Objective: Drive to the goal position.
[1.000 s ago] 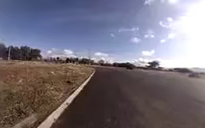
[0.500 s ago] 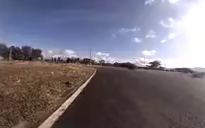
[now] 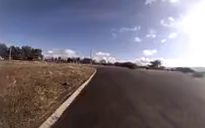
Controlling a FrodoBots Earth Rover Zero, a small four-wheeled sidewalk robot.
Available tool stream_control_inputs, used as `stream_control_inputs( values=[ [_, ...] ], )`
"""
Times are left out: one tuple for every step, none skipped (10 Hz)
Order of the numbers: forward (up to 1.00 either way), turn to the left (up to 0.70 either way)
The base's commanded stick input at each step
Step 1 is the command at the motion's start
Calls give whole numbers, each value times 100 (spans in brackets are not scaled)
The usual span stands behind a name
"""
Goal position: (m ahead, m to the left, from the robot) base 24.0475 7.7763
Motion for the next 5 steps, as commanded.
stream_control_inputs(
  values=[
    [45, -27],
    [45, -27],
    [45, -27],
    [45, -27],
    [45, -27]
  ],
)
